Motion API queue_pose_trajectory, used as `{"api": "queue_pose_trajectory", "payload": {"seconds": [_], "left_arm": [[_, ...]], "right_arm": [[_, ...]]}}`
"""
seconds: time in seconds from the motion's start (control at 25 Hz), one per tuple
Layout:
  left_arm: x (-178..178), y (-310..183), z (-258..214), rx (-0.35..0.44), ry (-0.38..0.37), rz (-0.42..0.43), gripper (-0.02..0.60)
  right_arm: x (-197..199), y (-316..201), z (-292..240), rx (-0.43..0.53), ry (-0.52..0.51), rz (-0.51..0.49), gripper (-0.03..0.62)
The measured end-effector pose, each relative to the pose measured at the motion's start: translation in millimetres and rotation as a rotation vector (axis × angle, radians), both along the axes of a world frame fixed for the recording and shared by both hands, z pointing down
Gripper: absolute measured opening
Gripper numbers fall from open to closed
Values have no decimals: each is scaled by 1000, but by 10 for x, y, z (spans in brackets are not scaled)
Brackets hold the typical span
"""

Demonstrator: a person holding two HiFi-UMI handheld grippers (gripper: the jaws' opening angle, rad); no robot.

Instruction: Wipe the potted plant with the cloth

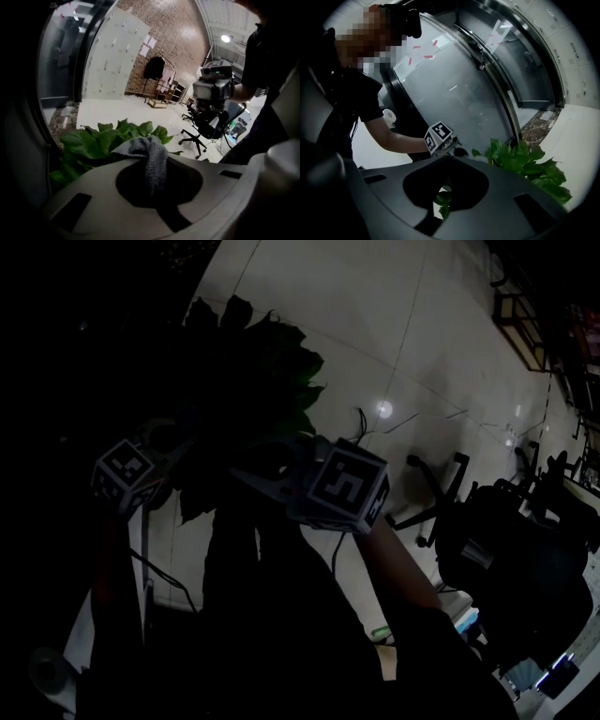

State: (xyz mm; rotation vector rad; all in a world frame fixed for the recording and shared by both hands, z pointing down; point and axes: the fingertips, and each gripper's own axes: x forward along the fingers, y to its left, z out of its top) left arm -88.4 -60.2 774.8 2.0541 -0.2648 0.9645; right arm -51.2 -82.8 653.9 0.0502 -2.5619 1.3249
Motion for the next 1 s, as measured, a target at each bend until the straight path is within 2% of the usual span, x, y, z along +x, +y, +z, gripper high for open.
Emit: {"api": "queue_pose_trajectory", "payload": {"seconds": [0.08, 0.12, 0.2, 0.32, 0.4, 0.64, 0.76, 0.84, 0.88, 1.0], "left_arm": [[141, 214, -103, -39, 41, 40, 14], [205, 245, -204, -38, 61, 32, 14], [302, 127, -485, -7, 101, -44, 14], [361, -330, -1040, 79, 173, -224, 14], [377, -610, -1458, 135, 221, -315, 14], [471, -1096, -2444, 248, 295, -406, 14], [562, -1110, -2741, 245, 339, -463, 14], [673, -1022, -2879, 229, 356, -493, 14], [725, -972, -2922, 221, 351, -493, 14], [799, -849, -2865, 171, 281, -484, 14]], "right_arm": [[38, -6, -39, 17, 5, -4, 2], [59, -8, -80, 18, 3, -2, 2], [108, -33, -198, 15, -2, 10, 2], [180, -161, -441, 31, -12, 41, 2], [222, -285, -661, 39, -29, 78, 2], [342, -583, -1275, 71, -56, 128, 2], [322, -487, -1546, 0, -123, 120, 2], [245, -178, -1770, -107, -193, 52, 2], [174, 45, -1888, -160, -226, -14, 2], [-54, 858, -2264, -282, -319, -328, 2]]}}
